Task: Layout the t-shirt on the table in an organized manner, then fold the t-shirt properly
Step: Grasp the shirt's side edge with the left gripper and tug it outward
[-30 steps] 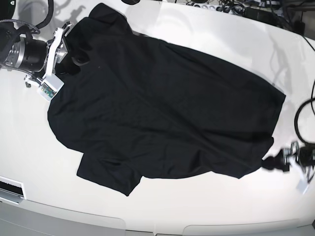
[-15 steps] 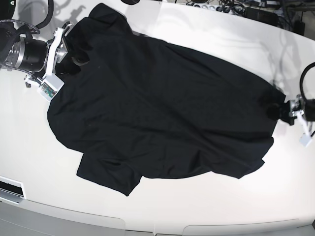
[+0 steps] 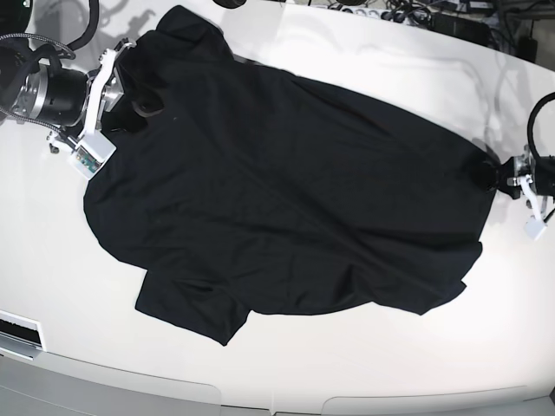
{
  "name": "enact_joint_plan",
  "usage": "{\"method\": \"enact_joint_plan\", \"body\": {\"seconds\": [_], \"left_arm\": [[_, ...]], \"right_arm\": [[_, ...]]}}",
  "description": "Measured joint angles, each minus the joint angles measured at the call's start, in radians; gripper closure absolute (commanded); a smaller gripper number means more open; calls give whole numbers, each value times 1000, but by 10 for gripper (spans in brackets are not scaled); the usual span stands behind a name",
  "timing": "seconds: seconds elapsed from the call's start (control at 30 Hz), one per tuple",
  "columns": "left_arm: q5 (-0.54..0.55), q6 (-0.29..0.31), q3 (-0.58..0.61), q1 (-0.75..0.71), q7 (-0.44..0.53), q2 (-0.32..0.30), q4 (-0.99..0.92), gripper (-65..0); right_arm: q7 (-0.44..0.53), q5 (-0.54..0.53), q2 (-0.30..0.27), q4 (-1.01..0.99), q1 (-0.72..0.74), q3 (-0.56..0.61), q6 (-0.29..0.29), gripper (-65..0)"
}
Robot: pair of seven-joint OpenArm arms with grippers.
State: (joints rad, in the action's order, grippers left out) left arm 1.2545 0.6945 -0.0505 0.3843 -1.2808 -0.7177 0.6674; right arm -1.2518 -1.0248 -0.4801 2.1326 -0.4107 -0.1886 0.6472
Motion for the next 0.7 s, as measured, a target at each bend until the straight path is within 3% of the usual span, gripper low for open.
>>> {"method": "enact_joint_plan", "body": {"seconds": [0.13,0.23,0.33,0.4,0.5,0.53,0.63,0.7], "left_arm": [[8,-2,1,1,43,-12,0,0],[114,-2,3,8,39,-45,1,0],[217,-2,3,11,-26,-64,6,0],[211,-2,3,9,-97,-60,6,0],[208,-1,4,-7,-71,-47,6,0],[175,-2,4,-7,-37,-47,6,-22],[85,-3,3,-5,78,-50,6,-302],[15,-3,3,-5,116,-41,6,-343]], "right_arm": [[3,0,0,0,1,0,-15,-229],[4,1,0,0,11,0,-29,-229],[11,1,6,0,24,-5,-29,-229],[11,1,36,0,24,-24,-26,-229],[11,1,79,0,24,-46,-26,-229],[11,1,86,0,24,-48,-25,-229],[10,4,105,0,23,-49,-25,-229],[10,4,115,0,23,-49,-25,-229]]}}
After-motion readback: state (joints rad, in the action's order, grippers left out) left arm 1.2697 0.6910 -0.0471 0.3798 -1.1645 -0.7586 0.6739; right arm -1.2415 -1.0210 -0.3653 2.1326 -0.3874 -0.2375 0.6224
